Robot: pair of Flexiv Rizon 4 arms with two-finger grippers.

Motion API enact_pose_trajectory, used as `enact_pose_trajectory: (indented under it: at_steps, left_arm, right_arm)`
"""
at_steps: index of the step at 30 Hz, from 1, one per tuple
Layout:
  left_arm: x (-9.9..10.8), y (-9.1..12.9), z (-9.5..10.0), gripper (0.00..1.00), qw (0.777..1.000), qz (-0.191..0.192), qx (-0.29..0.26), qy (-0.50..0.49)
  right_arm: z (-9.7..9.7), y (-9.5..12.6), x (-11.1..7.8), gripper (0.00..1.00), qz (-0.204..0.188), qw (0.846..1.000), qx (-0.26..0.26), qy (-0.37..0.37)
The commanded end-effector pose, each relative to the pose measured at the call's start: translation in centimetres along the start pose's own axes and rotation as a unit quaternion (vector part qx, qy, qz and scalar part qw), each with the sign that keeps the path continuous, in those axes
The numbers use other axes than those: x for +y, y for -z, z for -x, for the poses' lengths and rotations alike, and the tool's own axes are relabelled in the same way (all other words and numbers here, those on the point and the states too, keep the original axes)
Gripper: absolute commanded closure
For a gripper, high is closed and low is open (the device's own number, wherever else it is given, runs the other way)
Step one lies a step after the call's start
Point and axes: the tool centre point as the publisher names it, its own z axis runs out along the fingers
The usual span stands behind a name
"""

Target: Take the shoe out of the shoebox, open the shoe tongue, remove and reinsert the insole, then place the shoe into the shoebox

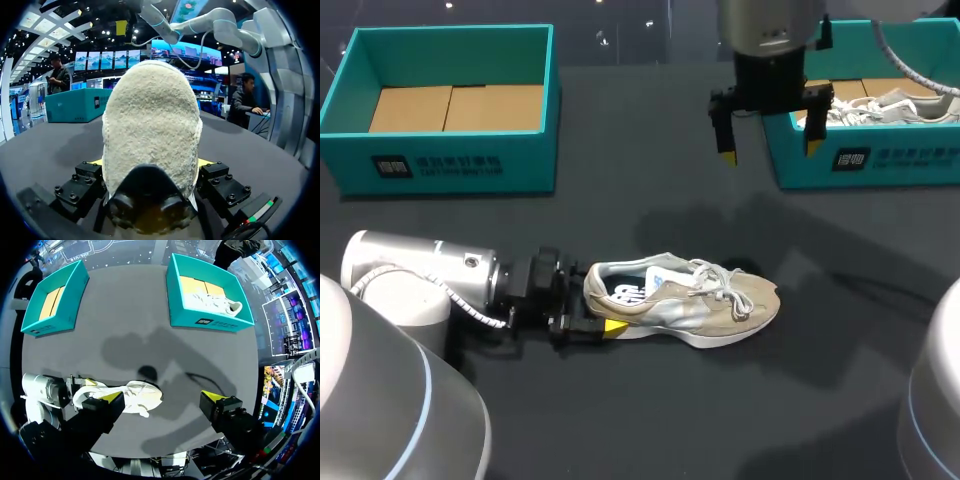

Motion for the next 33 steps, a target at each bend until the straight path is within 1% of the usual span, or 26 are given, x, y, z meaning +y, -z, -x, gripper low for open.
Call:
enact_pose_trajectory:
  at_steps: [1,10,11,13,15,17,20,23,25,29,33]
  left_arm:
    - [0.1,0.0,-0.1,1.00,1.000,0.001,-0.001,0.000]
    - [0.1,0.0,-0.1,1.00,1.000,0.001,-0.001,0.000]
    - [0.1,0.0,-0.1,1.00,1.000,0.001,-0.001,0.000]
    - [0.1,0.0,-0.1,1.00,1.000,0.001,-0.001,0.000]
    - [0.1,0.0,-0.1,1.00,1.000,0.001,-0.001,0.000]
    - [0.1,0.0,-0.1,1.00,1.000,0.001,-0.001,0.000]
    - [0.1,0.0,-0.1,1.00,1.000,0.001,-0.001,0.000]
    - [0.1,0.0,-0.1,1.00,1.000,0.001,-0.001,0.000]
    - [0.1,0.0,-0.1,1.00,1.000,0.001,-0.001,0.000]
    - [0.1,0.0,-0.1,1.00,1.000,0.001,-0.001,0.000]
    - [0.1,0.0,-0.1,1.00,1.000,0.001,-0.001,0.000]
  right_arm:
    - [0.1,-0.2,0.0,0.00,0.000,1.000,0.002,0.000]
    - [0.1,-0.2,0.0,0.00,0.000,1.000,0.002,0.000]
    - [-0.1,-0.4,-0.1,0.00,0.001,1.000,-0.010,-0.007]
    - [-0.6,-0.6,-0.4,0.00,0.002,1.000,-0.014,-0.014]
    - [-1.5,-0.7,-1.0,0.00,0.011,1.000,-0.013,-0.016]
    - [-2.6,-0.9,-1.5,0.00,0.013,1.000,-0.016,-0.017]
    - [-4.4,-1.1,-2.3,0.00,0.020,0.999,-0.018,-0.019]
    - [-6.3,-1.3,-3.0,0.00,0.024,0.999,-0.030,-0.026]
    - [-7.4,-1.5,-3.5,0.00,0.019,0.998,-0.039,-0.036]
    - [-9.4,-2.1,-4.4,0.00,0.016,0.998,-0.037,-0.043]
    - [-10.8,-2.5,-5.1,0.00,0.014,0.997,-0.038,-0.061]
